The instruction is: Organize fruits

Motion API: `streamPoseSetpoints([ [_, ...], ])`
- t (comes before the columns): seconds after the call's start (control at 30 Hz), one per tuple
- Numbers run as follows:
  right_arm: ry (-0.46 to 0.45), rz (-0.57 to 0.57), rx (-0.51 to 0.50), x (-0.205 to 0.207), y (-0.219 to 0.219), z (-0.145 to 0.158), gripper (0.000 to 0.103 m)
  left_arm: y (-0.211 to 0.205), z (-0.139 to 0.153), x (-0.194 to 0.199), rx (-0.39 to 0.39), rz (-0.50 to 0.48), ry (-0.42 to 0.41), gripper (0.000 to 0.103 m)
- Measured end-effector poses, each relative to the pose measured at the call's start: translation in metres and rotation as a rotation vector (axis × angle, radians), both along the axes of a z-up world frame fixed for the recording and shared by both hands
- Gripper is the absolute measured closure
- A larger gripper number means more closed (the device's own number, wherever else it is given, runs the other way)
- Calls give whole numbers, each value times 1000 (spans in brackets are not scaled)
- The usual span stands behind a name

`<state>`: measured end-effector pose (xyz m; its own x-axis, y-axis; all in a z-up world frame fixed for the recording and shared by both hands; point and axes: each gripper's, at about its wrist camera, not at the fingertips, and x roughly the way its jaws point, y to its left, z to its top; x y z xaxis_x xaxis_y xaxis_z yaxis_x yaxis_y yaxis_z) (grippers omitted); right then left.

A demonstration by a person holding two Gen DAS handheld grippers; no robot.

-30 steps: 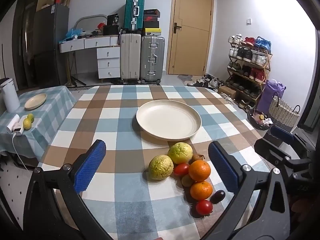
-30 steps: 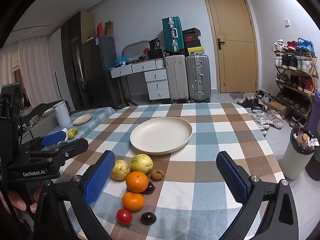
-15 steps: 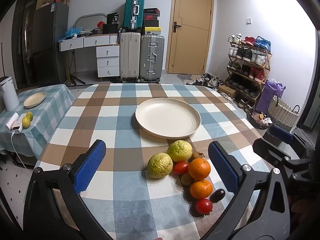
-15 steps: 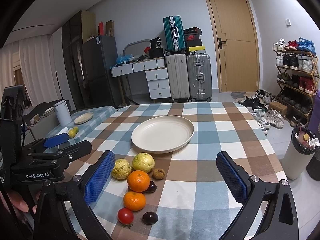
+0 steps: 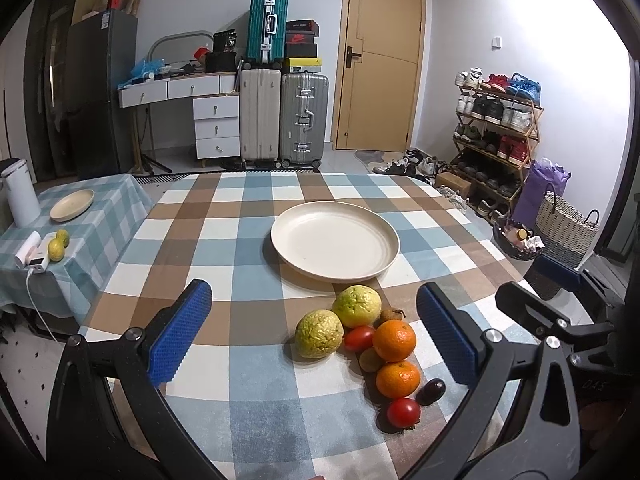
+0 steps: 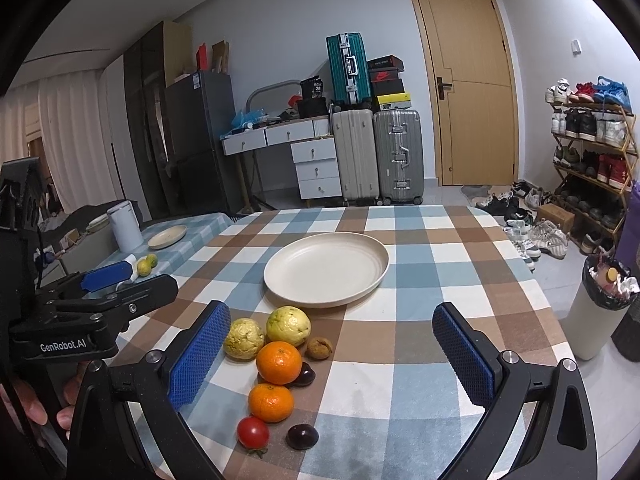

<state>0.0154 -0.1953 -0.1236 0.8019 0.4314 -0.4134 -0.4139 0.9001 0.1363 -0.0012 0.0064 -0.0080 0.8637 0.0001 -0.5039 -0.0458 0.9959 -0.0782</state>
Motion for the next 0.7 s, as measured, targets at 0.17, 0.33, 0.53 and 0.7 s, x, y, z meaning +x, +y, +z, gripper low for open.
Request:
streamPoseSetpoints([
  [0.17,-1,-2,1,1,0,-1,0,0,1,-1,-4,-3,1,1],
  [0.33,-2,-2,2,1,-1,0,0,0,1,-1,-5,0,0,1],
  [0.53,-4,-2,2,1,-1,0,0,0,1,-1,-4,1,-4,1],
  [0.7,-5,-5,4,1,-2,0,0,1,1,-1,-2,13,-10,1],
])
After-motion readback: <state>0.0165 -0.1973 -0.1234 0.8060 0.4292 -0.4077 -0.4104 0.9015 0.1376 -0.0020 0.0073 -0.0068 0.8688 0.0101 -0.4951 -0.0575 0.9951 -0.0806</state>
